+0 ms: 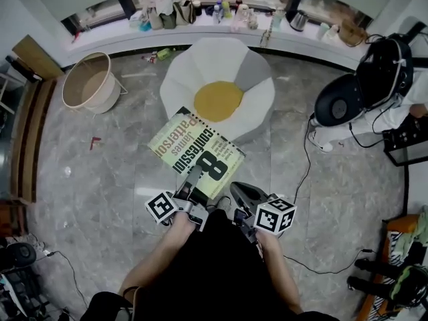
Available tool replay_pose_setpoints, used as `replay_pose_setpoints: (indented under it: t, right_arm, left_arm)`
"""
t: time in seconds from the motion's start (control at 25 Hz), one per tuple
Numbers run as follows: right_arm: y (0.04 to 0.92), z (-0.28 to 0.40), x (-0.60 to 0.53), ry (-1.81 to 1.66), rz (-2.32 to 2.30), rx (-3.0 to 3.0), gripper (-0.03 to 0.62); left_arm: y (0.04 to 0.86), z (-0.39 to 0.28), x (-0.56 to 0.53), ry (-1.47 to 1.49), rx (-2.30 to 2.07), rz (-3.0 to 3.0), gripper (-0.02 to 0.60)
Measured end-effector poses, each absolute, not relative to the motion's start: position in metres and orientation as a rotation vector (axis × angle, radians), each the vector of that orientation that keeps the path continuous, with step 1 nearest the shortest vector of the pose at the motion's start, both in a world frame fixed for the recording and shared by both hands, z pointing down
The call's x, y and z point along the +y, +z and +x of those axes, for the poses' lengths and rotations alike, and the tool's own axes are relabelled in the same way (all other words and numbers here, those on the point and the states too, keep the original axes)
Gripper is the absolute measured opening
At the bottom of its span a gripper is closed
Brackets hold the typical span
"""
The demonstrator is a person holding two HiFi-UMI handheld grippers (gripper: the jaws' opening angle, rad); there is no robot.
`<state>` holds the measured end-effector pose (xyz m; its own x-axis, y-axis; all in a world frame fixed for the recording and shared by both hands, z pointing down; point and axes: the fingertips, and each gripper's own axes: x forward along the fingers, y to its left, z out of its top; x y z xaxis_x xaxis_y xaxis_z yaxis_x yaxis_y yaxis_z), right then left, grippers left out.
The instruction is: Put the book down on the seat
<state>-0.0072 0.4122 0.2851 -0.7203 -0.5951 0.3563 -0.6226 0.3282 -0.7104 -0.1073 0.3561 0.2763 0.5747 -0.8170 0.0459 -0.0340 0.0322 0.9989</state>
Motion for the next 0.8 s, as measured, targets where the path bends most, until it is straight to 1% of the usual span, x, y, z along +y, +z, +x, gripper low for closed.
replay_pose_setpoints:
  t: [0.52, 0.8]
  right_arm:
    - [0.302, -0.006, 0.406, 1.386, 1.124, -2.496, 0.015]
    - [0.337, -0.002, 0.39, 1.339, 1.146, -2.516, 0.015]
  left_arm:
    - [0.29, -0.108, 0.348, -0.736, -0.796, 1.397, 0.17]
    - [0.327, -0.109, 0.331, -0.765, -0.789, 1.412, 0.171]
